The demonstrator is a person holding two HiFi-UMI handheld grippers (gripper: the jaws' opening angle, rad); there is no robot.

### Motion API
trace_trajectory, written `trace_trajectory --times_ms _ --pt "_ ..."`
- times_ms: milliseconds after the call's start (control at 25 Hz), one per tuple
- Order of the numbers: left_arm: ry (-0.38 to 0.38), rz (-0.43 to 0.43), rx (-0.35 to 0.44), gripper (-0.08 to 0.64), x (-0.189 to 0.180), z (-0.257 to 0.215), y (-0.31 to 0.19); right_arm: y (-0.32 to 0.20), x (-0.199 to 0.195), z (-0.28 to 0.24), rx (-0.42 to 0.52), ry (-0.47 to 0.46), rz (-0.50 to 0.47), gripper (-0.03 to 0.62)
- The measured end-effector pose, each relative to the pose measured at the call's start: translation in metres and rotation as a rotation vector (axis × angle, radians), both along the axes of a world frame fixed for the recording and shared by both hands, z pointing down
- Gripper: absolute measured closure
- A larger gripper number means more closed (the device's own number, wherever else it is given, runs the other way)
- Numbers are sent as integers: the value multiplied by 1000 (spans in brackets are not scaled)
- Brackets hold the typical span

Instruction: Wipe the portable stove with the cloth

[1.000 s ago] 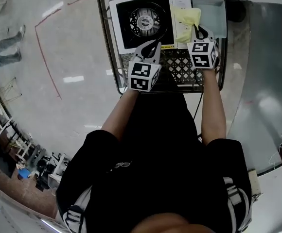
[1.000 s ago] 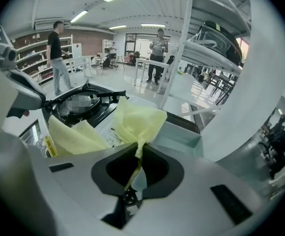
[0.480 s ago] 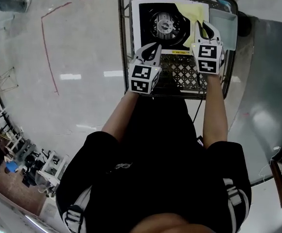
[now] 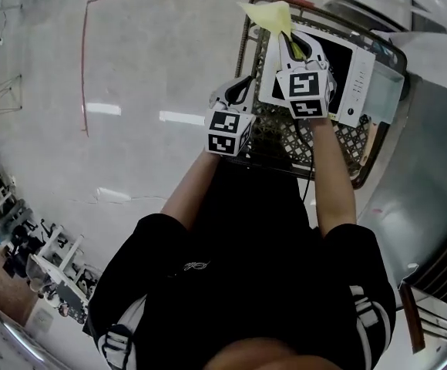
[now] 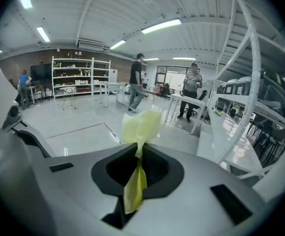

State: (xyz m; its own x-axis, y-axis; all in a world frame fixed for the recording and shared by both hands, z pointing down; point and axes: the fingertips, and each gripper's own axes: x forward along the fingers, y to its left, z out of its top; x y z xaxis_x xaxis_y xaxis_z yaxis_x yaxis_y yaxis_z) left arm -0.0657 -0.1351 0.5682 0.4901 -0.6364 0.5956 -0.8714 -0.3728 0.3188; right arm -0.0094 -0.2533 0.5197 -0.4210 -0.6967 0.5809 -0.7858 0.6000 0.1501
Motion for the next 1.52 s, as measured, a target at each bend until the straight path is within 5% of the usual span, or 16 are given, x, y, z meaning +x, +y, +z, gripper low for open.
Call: trace_trajectory --times_ms 240,400,600,1120,1320,1520 --pt "-2 -39 -26 538 -60 17 -17 1 -68 73 -129 106 -116 571" --pt "2 -22 -50 538 -82 30 -23 1 -61 123 -182 312 -133 571" --pt "11 3 -63 538 -92 41 -33 -2 -41 146 -226 411 -89 571" --pt "34 49 -51 538 -69 35 -40 -19 8 112 -96 460 104 571" --pt "37 53 -57 538 -52 36 -36 -31 37 81 -9 380 182 571" --pt "39 58 -54 538 -29 33 -30 -29 68 95 -164 228 247 571"
